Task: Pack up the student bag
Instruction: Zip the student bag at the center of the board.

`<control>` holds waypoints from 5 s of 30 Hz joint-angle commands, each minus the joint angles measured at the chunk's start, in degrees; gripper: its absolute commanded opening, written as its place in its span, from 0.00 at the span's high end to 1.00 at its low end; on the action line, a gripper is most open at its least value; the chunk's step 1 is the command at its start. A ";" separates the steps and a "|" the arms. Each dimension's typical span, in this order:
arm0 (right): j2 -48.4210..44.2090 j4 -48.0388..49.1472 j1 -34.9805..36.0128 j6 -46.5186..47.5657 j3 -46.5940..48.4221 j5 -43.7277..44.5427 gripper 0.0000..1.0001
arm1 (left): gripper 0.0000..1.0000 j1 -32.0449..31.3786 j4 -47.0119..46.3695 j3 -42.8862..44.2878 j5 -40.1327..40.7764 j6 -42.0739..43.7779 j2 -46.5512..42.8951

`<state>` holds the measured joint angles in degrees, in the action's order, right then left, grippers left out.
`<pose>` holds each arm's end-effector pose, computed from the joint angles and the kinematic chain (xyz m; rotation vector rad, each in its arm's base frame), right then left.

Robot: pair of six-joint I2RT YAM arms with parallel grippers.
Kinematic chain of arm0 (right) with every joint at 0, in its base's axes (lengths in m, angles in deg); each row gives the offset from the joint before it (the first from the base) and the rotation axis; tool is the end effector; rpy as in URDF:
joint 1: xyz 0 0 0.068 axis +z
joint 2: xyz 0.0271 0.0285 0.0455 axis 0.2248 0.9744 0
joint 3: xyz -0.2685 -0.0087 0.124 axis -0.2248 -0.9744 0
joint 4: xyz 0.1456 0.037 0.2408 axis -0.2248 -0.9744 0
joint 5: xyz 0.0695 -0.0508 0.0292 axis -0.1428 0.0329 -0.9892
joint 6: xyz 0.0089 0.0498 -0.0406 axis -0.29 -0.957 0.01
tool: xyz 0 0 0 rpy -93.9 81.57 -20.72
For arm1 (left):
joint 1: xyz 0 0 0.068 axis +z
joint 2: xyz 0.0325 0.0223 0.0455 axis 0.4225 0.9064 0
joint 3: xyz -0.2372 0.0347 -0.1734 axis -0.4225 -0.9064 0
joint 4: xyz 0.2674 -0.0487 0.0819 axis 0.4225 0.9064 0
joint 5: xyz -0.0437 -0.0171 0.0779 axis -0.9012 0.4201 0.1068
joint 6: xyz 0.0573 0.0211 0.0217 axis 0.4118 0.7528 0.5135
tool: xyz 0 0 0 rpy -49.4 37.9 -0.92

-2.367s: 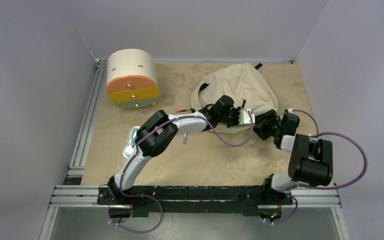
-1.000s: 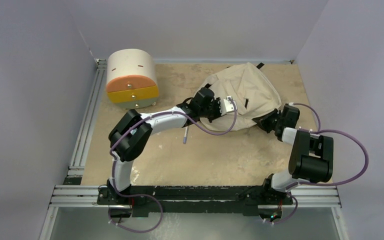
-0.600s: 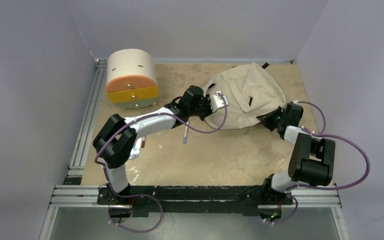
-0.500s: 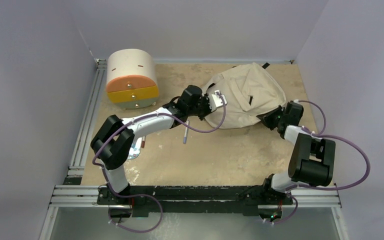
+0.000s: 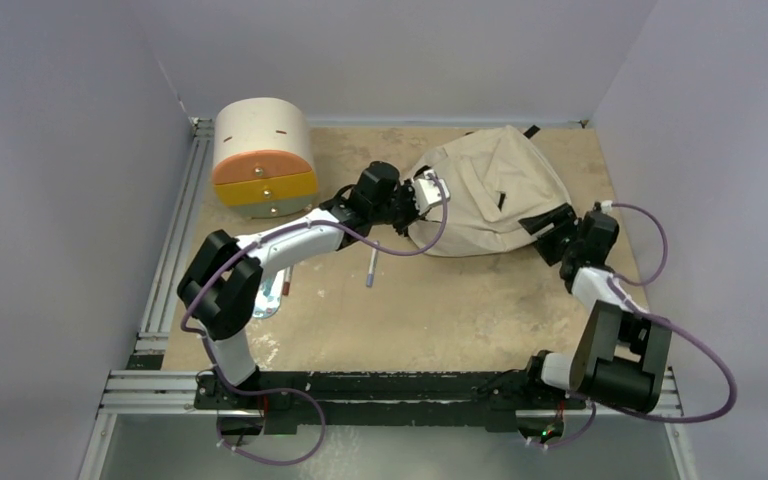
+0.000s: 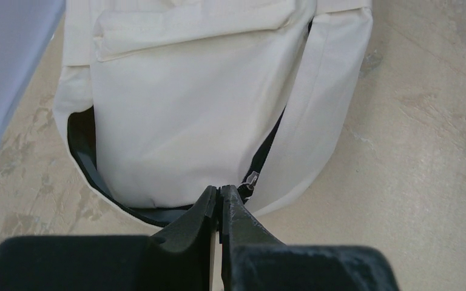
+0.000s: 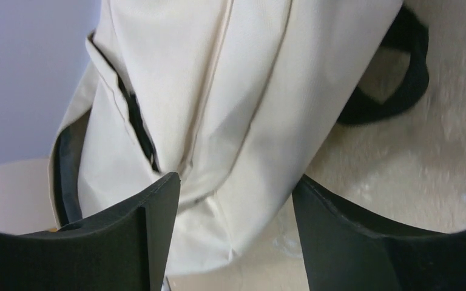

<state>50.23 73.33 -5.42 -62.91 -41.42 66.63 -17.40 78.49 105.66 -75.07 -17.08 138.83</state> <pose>0.2850 -0.0772 0.1971 0.9148 1.8573 0.6461 0.3245 -0.3152 0.2628 1.2439 1.6606 -0.5151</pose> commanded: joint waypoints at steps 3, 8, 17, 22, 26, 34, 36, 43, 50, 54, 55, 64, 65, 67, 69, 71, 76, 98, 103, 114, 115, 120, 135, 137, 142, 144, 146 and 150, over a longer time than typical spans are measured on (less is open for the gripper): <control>-9.83 -0.23 5.80 -6.35 -8.07 -2.55 0.26 | 1.00 0.73 -1.01 3.55 -3.07 -1.26 0.85; -16.15 6.04 17.30 -18.02 -13.11 2.25 0.22 | 1.00 0.66 -0.61 4.06 -3.61 -1.28 1.31; -16.46 5.63 24.58 -12.11 -8.37 8.67 0.15 | 1.00 0.70 -0.21 4.35 -3.67 -1.49 1.91; -19.82 3.04 25.53 -3.32 -6.43 13.47 0.05 | 1.00 0.73 -0.10 5.06 -2.87 -3.31 2.56; -16.80 0.21 25.66 -13.85 -6.98 10.24 0.07 | 1.00 0.72 0.57 6.35 -3.18 -4.27 3.17; -19.96 -4.79 27.80 -37.13 -11.35 16.75 0.07 | 1.00 0.73 0.58 6.75 -3.89 -4.25 2.82; -20.27 -5.12 27.75 -39.35 -11.54 18.75 0.07 | 1.00 0.69 0.57 6.75 -4.05 -4.27 2.74; -11.20 6.12 27.82 -46.19 -13.80 15.73 0.11 | 1.00 0.71 2.73 6.16 -4.58 -4.25 2.41; -3.75 11.15 27.79 -45.18 -11.34 15.61 0.23 | 1.00 0.72 3.15 5.96 -4.84 -4.20 2.01; -2.98 11.60 27.78 -44.72 -12.57 15.37 0.50 | 1.00 0.65 3.30 6.02 -4.84 -4.09 2.00; -3.15 11.96 27.64 -44.37 -12.98 16.07 0.58 | 1.00 0.70 3.30 6.04 -4.80 -4.10 1.98; -11.57 1.91 25.20 -35.61 -14.78 24.46 1.00 | 1.00 0.69 3.15 6.76 -3.67 -4.21 2.77; -12.93 -0.35 24.70 -33.87 -14.50 25.71 1.00 | 1.00 0.73 3.05 7.01 -3.19 -4.35 2.99; -15.27 -4.54 23.67 -29.45 -13.69 27.99 1.00 | 1.00 0.73 2.91 7.69 -2.09 -4.47 3.41; -16.87 -8.55 22.55 -26.46 -12.70 29.58 1.00 | 1.00 0.77 2.71 8.58 -0.84 -4.51 4.02; -18.13 -11.50 20.89 -24.65 -12.76 29.99 1.00 | 1.00 0.80 2.84 9.91 0.33 -4.56 4.87; -20.19 -15.17 15.99 -22.98 -13.94 29.77 1.00 | 1.00 1.61 3.67 13.40 3.37 -4.00 7.17; -23.17 -16.94 13.80 -15.00 -11.07 31.53 1.00 | 1.00 6.98 2.28 18.62 5.74 -2.04 8.34; -21.94 -10.93 13.76 -2.63 -7.80 16.34 0.95 | 1.00 6.81 3.56 13.92 -11.57 -3.30 4.51; -32.69 -17.97 13.78 6.35 -2.74 11.56 0.43 | 1.00 5.75 1.84 7.99 -13.68 -8.68 1.86; -33.69 -17.49 13.87 7.10 -2.58 10.70 0.42 | 1.00 5.86 1.56 7.69 -12.57 -9.05 1.65; -35.93 -14.09 13.87 9.84 -1.80 5.76 0.37 | 1.00 5.95 1.49 7.33 -6.12 -10.75 0.99; -20.43 0.35 28.78 18.28 2.38 0.08 0.10 | 1.00 6.44 -0.99 10.59 -2.72 -11.39 1.65; -18.54 3.23 30.88 20.16 2.86 1.58 0.11 | 1.00 6.46 0.19 11.90 -2.03 -12.06 2.84; -12.11 6.46 33.40 27.98 6.16 5.21 0.20 | 1.00 6.55 2.87 14.16 -1.96 -13.46 4.57; -9.87 7.49 35.57 30.44 7.58 7.40 0.21 | 1.00 6.55 2.95 14.51 -2.31 -13.56 4.77; -7.87 8.34 38.15 32.81 8.75 9.70 0.18 | 1.00 6.62 3.44 15.03 -2.33 -13.52 5.08; -4.09 9.31 41.66 36.69 10.71 11.27 0.15 | 1.00 6.65 4.70 16.30 -2.30 -13.19 5.68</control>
<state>44.00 77.98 33.48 -33.01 -34.31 74.28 -11.54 83.95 118.01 -77.73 -29.61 144.56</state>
